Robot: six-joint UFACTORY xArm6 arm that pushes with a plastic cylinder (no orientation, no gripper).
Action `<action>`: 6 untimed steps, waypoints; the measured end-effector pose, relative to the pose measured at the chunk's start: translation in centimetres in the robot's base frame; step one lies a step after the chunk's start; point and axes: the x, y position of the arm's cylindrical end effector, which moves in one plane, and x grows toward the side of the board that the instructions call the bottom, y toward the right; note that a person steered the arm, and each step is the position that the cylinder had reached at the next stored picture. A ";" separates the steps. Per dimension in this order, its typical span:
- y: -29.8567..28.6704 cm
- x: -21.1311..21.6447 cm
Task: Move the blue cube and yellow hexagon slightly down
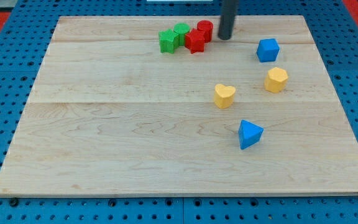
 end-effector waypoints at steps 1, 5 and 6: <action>-0.6 -0.3; 10.8 13.7; 13.8 15.3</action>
